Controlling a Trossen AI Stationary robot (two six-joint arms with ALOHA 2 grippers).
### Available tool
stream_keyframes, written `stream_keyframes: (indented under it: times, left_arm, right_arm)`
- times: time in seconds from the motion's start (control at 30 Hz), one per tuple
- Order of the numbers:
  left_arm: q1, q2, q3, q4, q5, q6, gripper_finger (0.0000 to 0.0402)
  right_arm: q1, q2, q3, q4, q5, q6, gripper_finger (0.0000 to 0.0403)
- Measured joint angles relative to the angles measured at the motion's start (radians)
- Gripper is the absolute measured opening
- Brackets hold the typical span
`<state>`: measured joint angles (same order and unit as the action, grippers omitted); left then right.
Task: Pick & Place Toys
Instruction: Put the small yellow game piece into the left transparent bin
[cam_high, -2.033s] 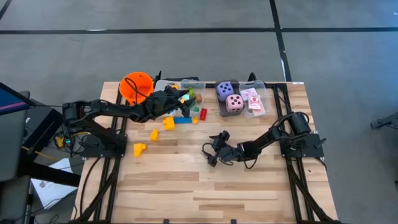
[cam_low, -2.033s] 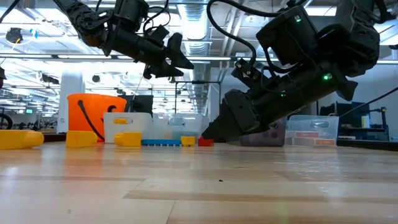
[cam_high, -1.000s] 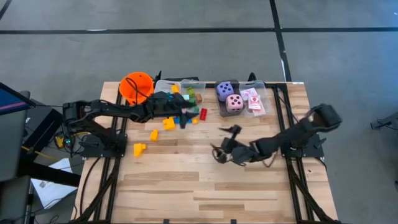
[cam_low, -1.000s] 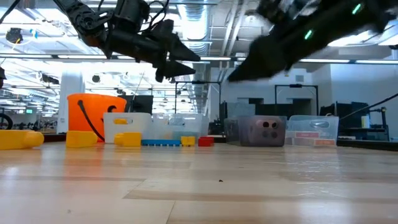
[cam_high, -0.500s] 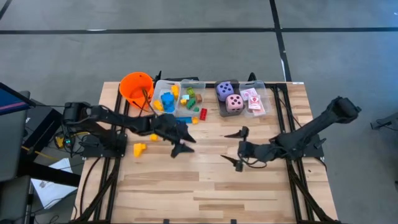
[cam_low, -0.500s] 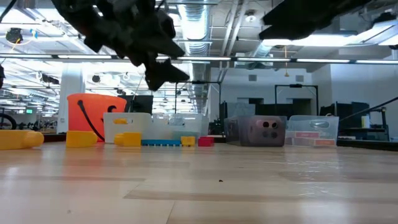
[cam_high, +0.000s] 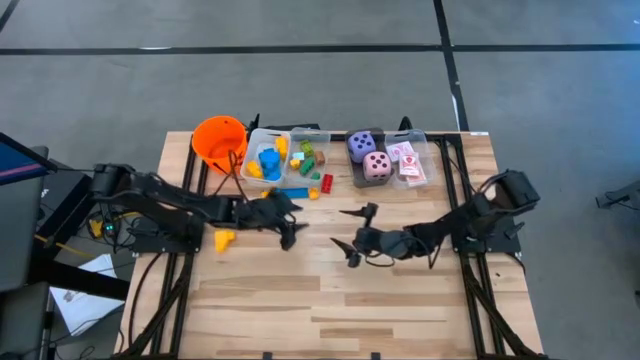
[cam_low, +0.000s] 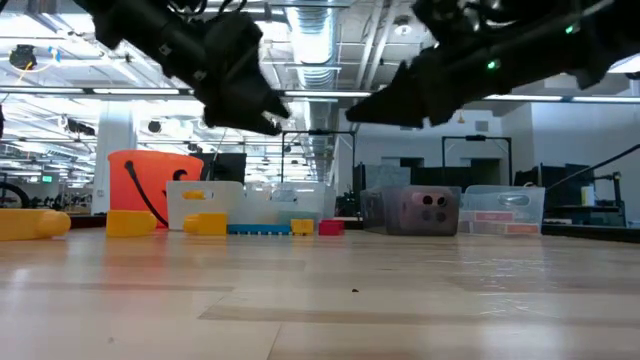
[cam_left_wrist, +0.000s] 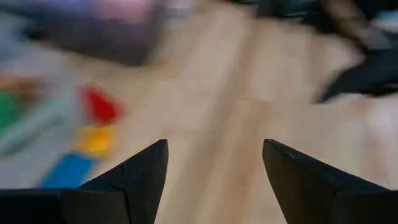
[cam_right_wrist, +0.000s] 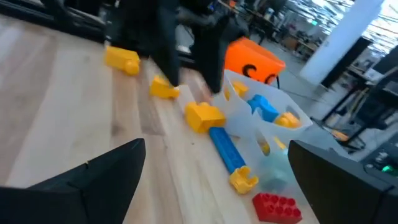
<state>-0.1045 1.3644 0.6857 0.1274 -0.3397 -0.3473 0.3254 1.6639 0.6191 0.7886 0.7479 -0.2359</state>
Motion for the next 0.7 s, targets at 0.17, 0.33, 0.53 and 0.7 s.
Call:
stream_keyframes:
  times: [0.17,0.33,0.53,0.7]
  left_arm:
    - [0.036,-0.091,0.000,-0.134,-0.144,-0.010,0.0255]
    - [0.068,-0.101,0.000,-0.149,-0.042,-0.027,0.0255]
    - [0.079,0.013,-0.001,-0.138,0.038,-0.027,0.0255]
    - [0.079,0.107,-0.001,-0.119,-0.063,-0.026,0.0255]
  right_arm:
    - [-0.079,0.027,0.023,0.002,-0.099,0.148,0.0388]
    - [-0.181,0.069,0.021,-0.033,-0.312,0.320,0.0388]
    - [-0.235,0.213,0.026,0.089,-0.287,0.406,0.0388]
    - [-0.248,0.377,0.068,0.247,-0.170,0.501,0.0388]
